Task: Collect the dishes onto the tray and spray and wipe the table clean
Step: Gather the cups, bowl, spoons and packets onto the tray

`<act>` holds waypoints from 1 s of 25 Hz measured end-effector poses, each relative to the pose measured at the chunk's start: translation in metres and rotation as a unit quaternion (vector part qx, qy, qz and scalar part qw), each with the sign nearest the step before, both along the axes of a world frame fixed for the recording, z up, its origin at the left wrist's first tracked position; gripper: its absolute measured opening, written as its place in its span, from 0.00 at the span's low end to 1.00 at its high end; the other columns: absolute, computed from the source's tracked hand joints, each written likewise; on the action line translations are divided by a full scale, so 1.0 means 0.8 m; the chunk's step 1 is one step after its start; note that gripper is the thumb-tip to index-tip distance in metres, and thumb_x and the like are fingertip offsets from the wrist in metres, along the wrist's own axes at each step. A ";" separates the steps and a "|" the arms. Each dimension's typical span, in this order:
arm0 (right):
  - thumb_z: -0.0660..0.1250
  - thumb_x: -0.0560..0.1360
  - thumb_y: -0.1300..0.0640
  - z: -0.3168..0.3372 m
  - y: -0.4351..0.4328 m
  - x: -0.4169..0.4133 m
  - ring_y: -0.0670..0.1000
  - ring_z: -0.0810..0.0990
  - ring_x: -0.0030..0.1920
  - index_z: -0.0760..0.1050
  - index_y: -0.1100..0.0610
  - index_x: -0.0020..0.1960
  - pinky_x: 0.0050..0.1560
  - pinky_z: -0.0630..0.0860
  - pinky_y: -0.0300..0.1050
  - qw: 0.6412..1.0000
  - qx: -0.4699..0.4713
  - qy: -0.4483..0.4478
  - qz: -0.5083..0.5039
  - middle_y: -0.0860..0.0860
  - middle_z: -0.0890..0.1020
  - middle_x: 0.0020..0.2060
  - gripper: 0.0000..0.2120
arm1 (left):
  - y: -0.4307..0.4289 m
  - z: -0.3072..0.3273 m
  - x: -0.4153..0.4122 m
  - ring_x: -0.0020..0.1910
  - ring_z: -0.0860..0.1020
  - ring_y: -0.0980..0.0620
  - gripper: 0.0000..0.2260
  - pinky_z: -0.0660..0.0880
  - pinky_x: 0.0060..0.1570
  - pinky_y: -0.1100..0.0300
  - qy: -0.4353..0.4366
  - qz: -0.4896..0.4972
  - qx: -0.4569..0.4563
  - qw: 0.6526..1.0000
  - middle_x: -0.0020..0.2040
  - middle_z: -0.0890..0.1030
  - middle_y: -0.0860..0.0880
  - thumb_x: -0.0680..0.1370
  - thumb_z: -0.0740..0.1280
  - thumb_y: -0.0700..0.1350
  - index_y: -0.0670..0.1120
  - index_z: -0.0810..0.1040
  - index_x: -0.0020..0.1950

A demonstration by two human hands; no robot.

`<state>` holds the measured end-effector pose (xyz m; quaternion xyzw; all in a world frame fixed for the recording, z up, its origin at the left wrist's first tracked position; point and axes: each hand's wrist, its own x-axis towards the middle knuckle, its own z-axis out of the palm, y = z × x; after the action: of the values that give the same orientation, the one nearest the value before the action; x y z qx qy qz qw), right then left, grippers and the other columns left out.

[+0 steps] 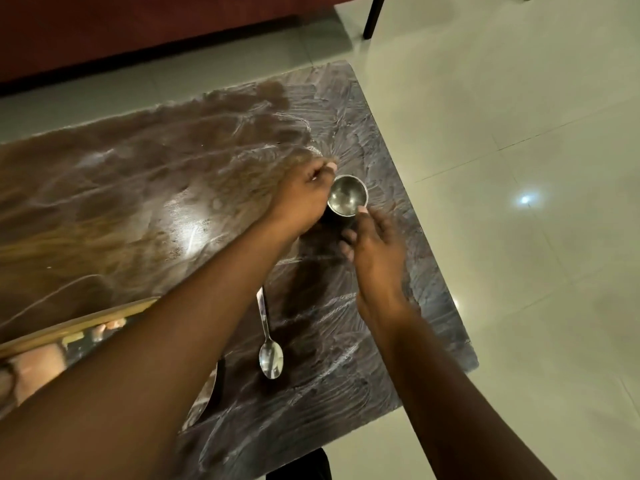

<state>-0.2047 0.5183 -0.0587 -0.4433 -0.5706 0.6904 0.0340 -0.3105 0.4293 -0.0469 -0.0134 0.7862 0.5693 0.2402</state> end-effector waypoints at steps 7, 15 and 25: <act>0.65 0.80 0.45 -0.017 -0.024 -0.010 0.49 0.82 0.67 0.79 0.48 0.71 0.71 0.78 0.60 0.998 0.044 0.036 0.029 0.47 0.85 0.64 0.21 | -0.017 -0.006 0.012 0.58 0.83 0.56 0.14 0.77 0.60 0.62 -0.055 0.028 0.004 0.998 0.63 0.87 0.48 0.85 0.64 0.39 0.43 0.83 0.69; 0.69 0.82 0.43 0.044 -0.177 0.015 0.49 0.86 0.61 0.84 0.48 0.66 0.64 0.82 0.59 0.970 0.041 0.083 0.226 0.47 0.88 0.59 0.17 | -0.219 0.062 0.151 0.60 0.87 0.49 0.11 0.82 0.62 0.53 -0.088 0.355 0.154 0.918 0.58 0.90 0.46 0.82 0.73 0.42 0.44 0.86 0.64; 0.71 0.82 0.47 0.029 -0.399 0.091 0.41 0.87 0.48 0.86 0.48 0.63 0.52 0.84 0.43 0.912 0.088 0.030 0.399 0.41 0.90 0.47 0.12 | -0.413 0.021 0.286 0.60 0.87 0.46 0.08 0.81 0.63 0.51 -0.117 0.604 0.204 0.761 0.57 0.90 0.43 0.80 0.74 0.40 0.42 0.88 0.59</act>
<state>-0.1316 0.1988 -0.0357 -0.1530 -0.7569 0.6066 -0.1889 -0.0820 0.0987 -0.0299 -0.5029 0.4465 0.7371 -0.0665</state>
